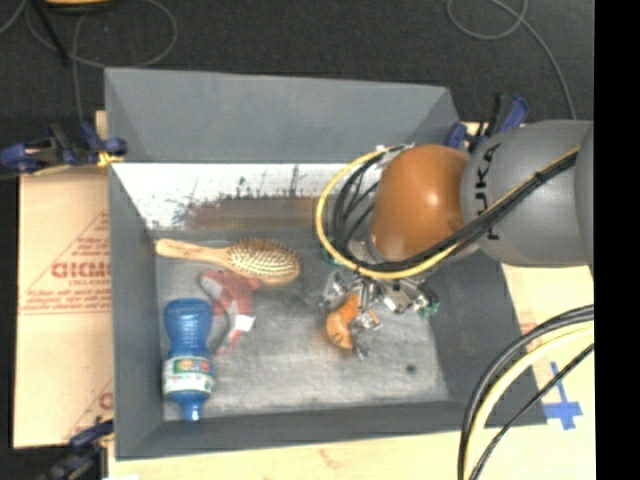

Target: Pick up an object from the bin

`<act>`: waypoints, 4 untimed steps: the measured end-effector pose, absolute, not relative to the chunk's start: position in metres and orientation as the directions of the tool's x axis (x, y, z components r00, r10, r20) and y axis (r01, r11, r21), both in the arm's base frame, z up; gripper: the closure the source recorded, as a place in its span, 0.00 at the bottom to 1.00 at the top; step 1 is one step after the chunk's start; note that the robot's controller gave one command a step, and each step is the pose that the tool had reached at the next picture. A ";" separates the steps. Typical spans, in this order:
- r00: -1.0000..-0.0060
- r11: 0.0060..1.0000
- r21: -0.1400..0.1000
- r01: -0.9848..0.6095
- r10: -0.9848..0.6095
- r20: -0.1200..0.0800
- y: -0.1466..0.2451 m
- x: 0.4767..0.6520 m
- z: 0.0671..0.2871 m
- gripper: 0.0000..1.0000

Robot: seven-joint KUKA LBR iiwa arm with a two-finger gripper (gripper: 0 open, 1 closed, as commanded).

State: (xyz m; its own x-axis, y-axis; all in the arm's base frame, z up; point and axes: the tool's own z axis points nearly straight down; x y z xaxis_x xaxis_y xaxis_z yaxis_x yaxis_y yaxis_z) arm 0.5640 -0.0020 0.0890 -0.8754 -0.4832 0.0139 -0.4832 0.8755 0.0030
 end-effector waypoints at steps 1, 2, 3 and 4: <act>-0.876 0.876 0.003 -0.483 -0.483 0.013 -0.002 0.564 0.089 1.00; -0.877 0.877 -0.001 -0.481 -0.481 0.000 -0.003 0.564 0.092 1.00; -0.878 0.878 -0.001 -0.479 -0.479 0.000 -0.003 0.564 0.092 1.00; -0.878 0.878 0.000 -0.478 -0.478 0.000 -0.003 0.564 0.092 1.00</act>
Offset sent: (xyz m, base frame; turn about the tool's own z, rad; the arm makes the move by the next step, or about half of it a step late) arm -0.0088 0.0005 0.1547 -0.0331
